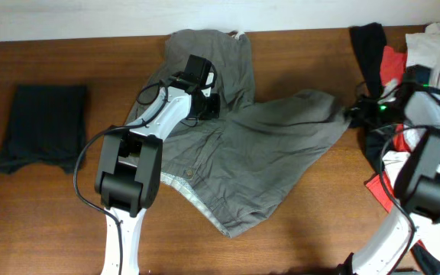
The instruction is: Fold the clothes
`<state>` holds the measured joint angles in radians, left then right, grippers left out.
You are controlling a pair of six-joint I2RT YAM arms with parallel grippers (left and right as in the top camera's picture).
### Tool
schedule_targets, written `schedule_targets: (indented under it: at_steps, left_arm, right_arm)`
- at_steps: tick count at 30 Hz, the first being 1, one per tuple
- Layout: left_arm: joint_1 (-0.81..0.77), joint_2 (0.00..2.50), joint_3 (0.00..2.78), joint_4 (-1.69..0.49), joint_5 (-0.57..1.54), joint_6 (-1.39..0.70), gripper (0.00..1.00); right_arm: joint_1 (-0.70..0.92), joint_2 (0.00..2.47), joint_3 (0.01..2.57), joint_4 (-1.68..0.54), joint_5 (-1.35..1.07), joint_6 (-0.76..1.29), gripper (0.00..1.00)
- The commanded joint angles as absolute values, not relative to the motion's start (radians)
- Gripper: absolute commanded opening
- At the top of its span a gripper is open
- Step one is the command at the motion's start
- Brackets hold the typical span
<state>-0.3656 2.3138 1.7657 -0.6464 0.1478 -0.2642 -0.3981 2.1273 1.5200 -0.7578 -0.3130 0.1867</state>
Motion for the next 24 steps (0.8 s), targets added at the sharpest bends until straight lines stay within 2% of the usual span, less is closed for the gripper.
schedule_targets:
  at_steps: [1,6,14,24]
  left_arm:
    - [-0.364,2.364,1.764,-0.647,0.115,-0.276,0.01]
    - [-0.364,2.364,1.764,-0.647,0.115,-0.276,0.01]
    - [-0.364,2.364,1.764,-0.647,0.107,-0.276,0.01]
    - [-0.364,2.364,1.764,-0.643,0.107,-0.276,0.01]
  right_arm:
    - [-0.379,2.178,1.508,-0.702,-0.341,0.267,0.91]
    - [-0.374,2.196,1.508,-0.601,-0.34,0.331,0.92]
    - [-0.382,2.196,1.508,-0.408,-0.317,0.331,1.0]
    - [-0.461,2.196,1.509,-0.322,-0.049,0.356,0.99]
